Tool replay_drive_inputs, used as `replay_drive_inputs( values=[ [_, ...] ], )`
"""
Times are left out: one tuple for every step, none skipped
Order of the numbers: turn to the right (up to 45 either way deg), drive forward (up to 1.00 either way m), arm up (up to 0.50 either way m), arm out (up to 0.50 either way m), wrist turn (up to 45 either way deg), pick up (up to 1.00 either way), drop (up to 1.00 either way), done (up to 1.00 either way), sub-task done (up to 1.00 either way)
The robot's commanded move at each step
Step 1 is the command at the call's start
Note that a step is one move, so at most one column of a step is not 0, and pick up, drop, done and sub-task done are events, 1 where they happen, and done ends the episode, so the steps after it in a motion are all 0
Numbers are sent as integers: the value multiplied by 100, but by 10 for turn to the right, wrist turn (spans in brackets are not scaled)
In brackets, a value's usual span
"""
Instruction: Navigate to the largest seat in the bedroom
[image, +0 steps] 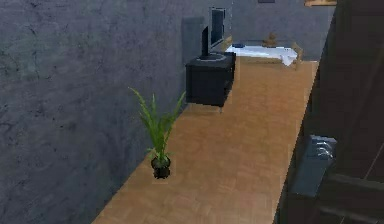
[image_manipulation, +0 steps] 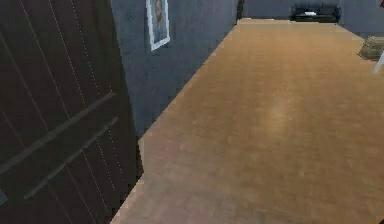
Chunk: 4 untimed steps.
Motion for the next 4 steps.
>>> replay_drive_inputs(
  values=[
    [0,60,0,0,0,0,0,0,0],
    [180,0,0,0,0,0,0,0,0],
    [0,45,0,0,0,0,0,0,0],
    [210,0,0,0,0,0,0,0,0]
  ],
)
